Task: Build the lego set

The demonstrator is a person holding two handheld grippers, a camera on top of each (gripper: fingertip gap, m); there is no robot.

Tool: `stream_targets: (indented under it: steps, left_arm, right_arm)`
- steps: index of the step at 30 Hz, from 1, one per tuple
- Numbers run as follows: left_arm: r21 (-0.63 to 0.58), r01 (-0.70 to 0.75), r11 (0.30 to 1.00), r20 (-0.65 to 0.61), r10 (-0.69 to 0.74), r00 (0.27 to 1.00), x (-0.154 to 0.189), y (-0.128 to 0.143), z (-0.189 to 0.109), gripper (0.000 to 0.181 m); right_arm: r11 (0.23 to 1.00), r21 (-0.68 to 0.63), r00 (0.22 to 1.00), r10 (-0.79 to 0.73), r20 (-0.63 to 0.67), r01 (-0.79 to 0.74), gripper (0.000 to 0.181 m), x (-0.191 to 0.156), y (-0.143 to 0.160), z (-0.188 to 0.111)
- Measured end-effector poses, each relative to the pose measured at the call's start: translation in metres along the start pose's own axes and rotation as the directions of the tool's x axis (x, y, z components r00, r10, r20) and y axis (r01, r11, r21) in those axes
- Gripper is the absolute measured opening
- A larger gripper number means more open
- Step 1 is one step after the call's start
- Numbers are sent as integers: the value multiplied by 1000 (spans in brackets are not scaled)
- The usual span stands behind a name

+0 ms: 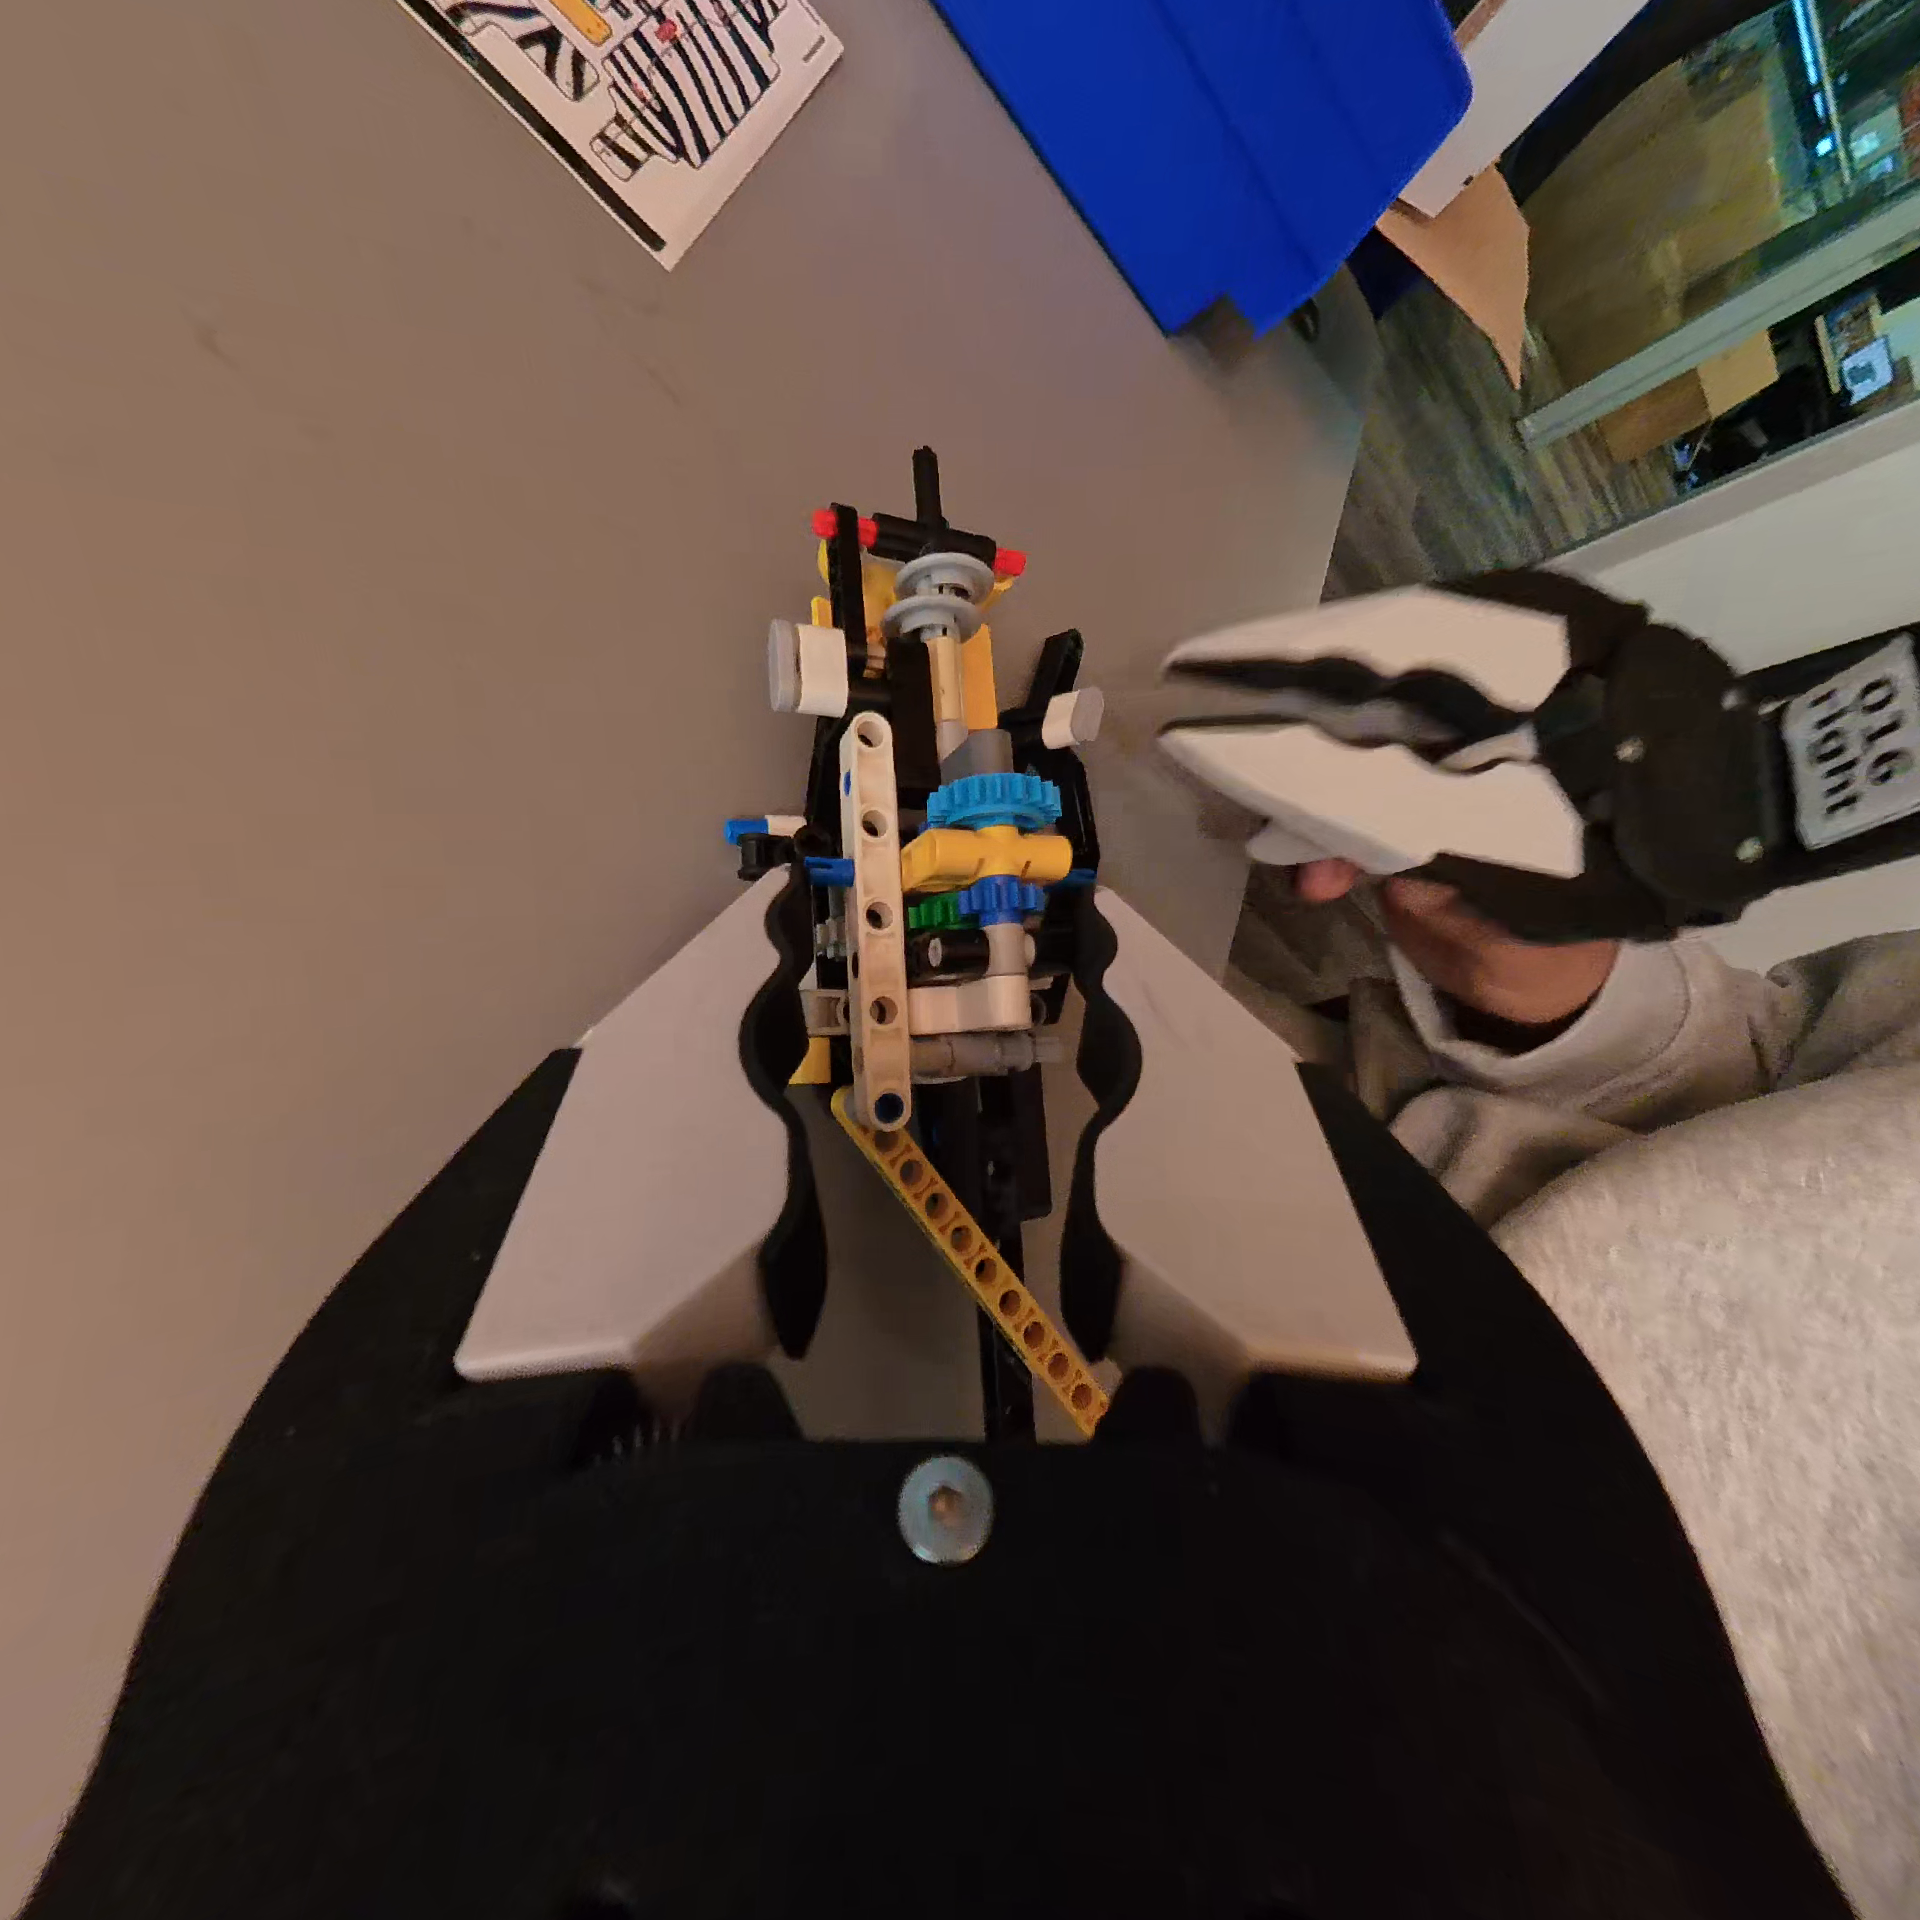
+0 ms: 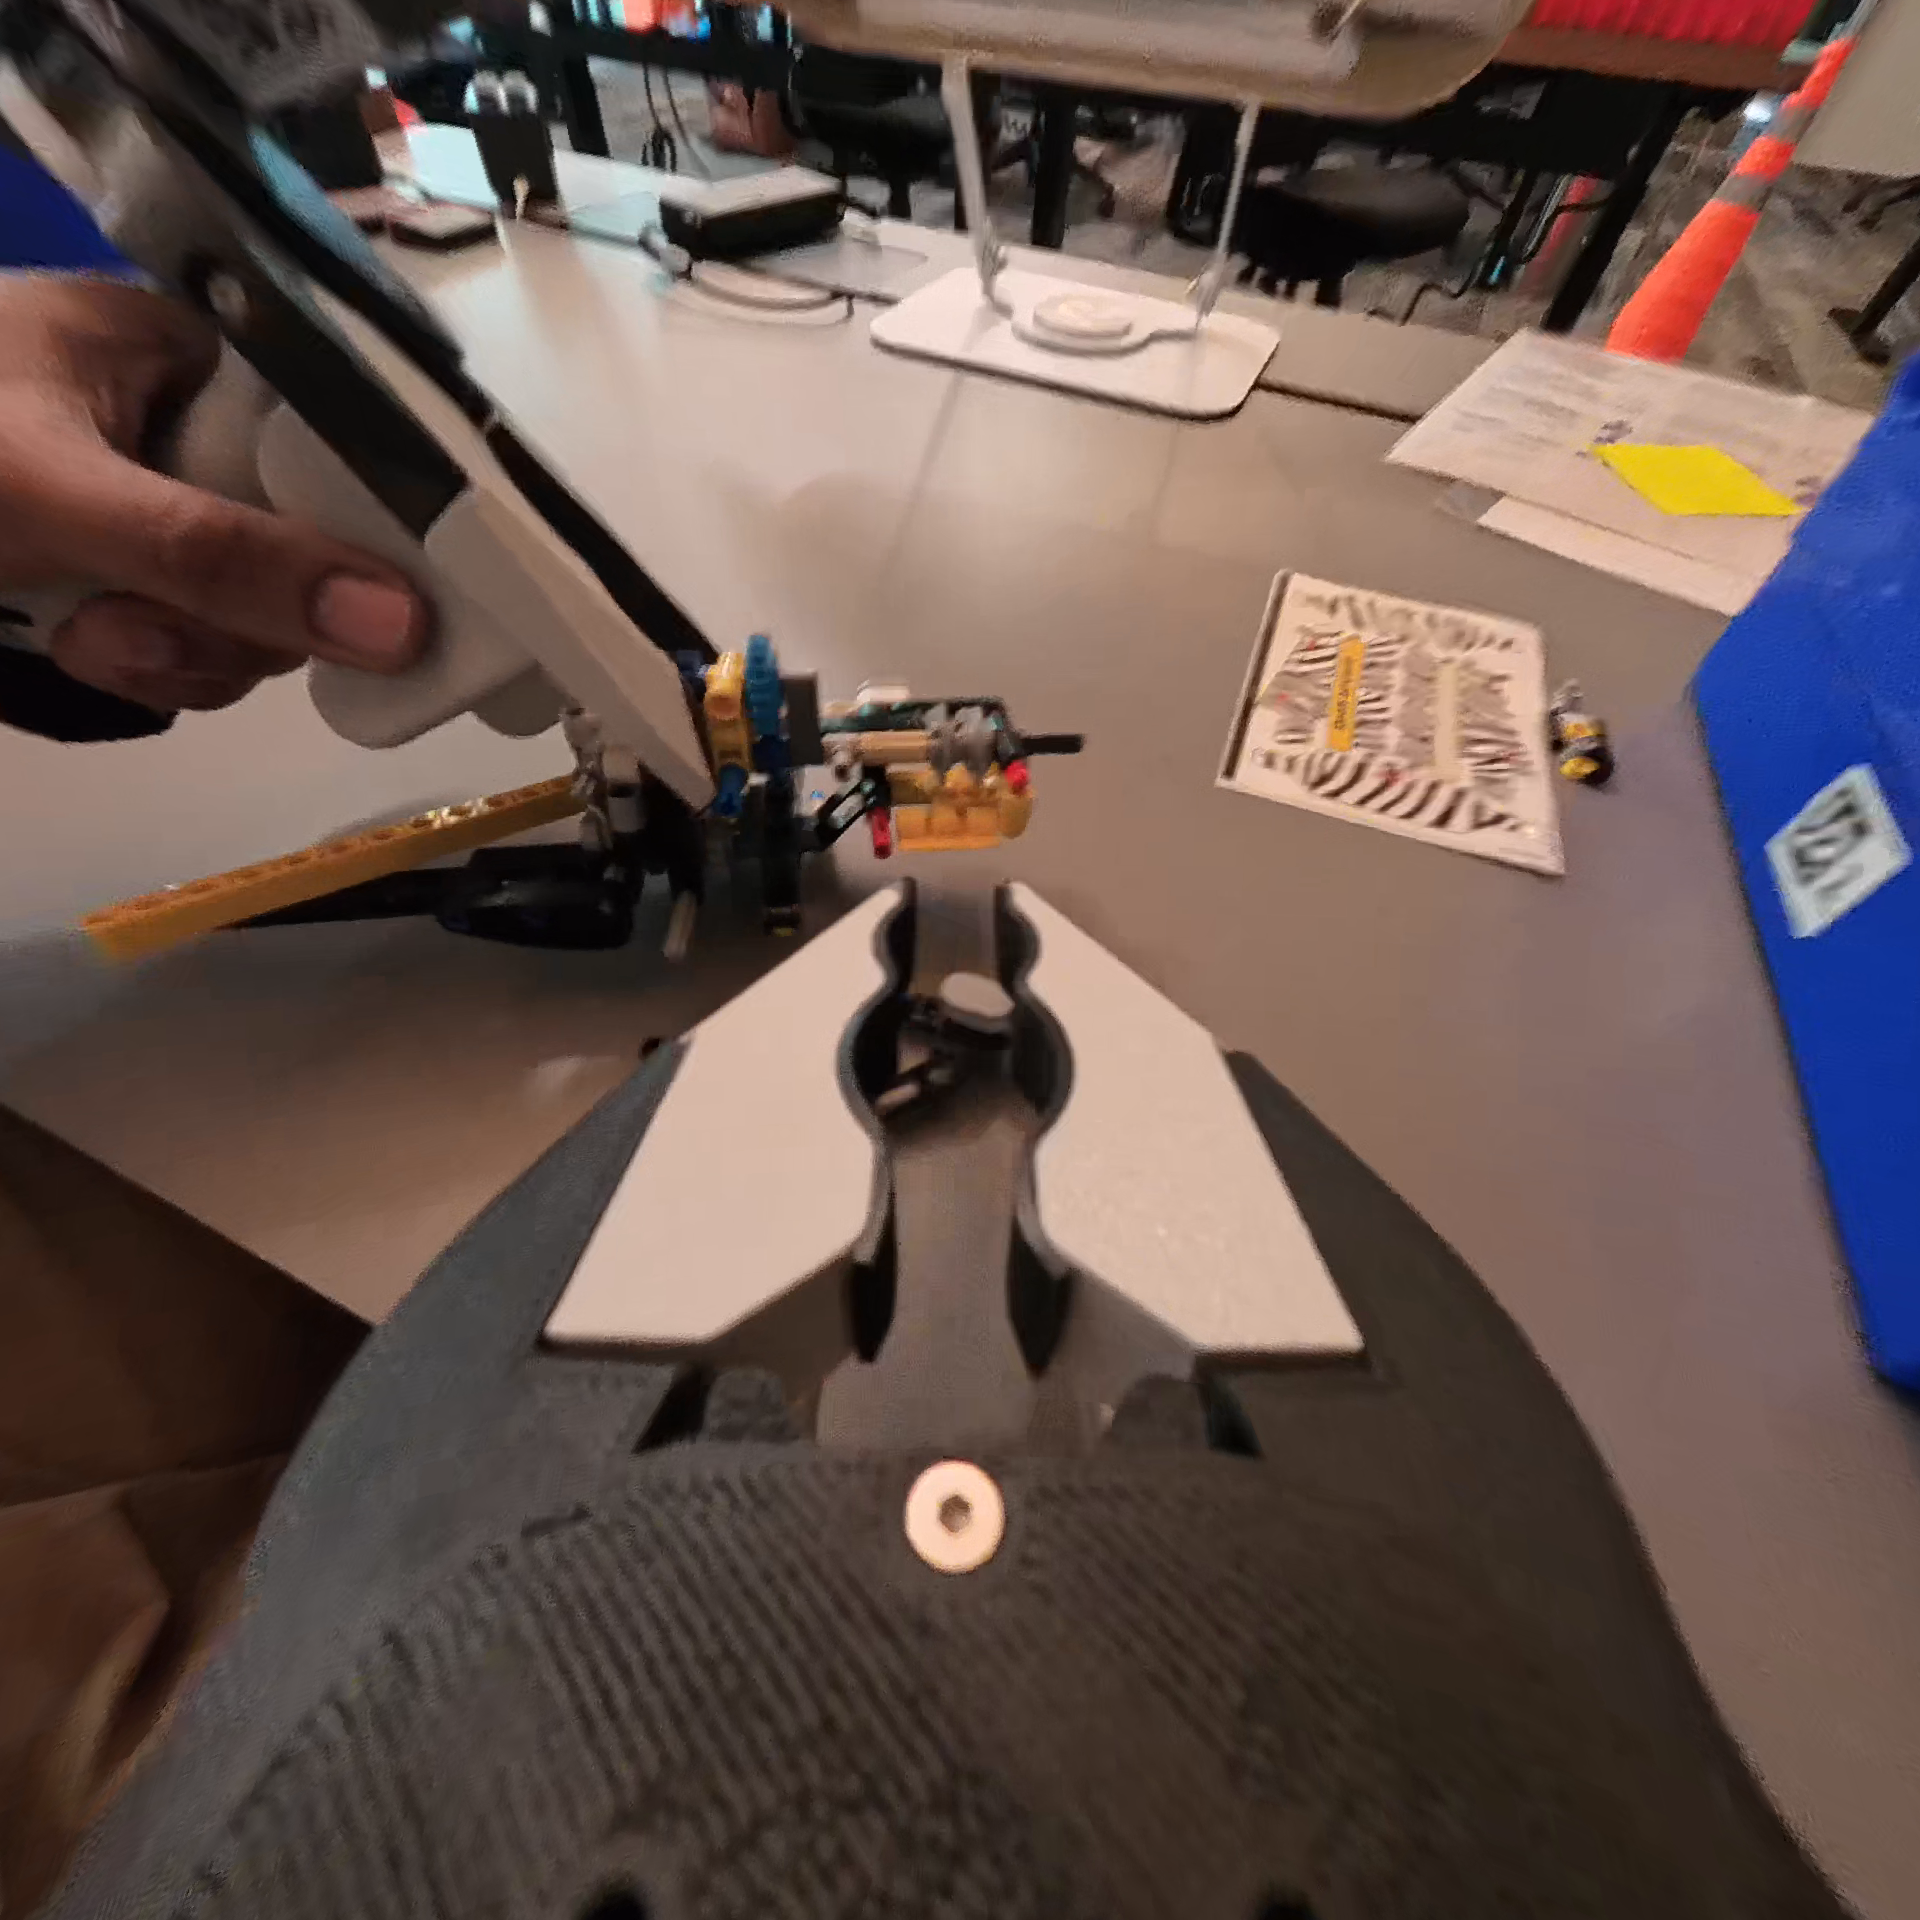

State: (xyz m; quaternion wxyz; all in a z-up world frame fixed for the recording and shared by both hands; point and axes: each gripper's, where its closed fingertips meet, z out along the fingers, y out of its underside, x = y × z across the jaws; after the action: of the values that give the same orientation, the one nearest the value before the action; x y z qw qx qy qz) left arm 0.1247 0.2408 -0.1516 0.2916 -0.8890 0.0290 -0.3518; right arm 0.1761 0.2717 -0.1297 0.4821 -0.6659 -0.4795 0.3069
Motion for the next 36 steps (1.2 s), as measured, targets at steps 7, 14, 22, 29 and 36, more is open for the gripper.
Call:
stream_targets:
  steps: [7,14,22,29,36]
  left_arm:
    - [-35,-37,999,-21,36,999,3,4,-1,48]
    - [-51,-34,998,-53,32,998,2,8,-7,48]
    - [-37,-1,999,-132,-4,991,6,8,-13,48]
    - [-21,29,999,-158,-32,987,2,8,-24,48]
    - [-11,24,1000,-171,-25,985,7,6,-26,48]
  right_arm:
    - [981,-129,971,-114,210,143,32,50,6,-22]
    - [893,-411,815,96,571,183,38,28,34,2]
    - [816,-409,709,-2,705,409,32,17,50,19]
    - [802,-473,635,157,756,365,57,4,45,-3]
    - [760,-555,642,246,727,338,42,27,34,13]
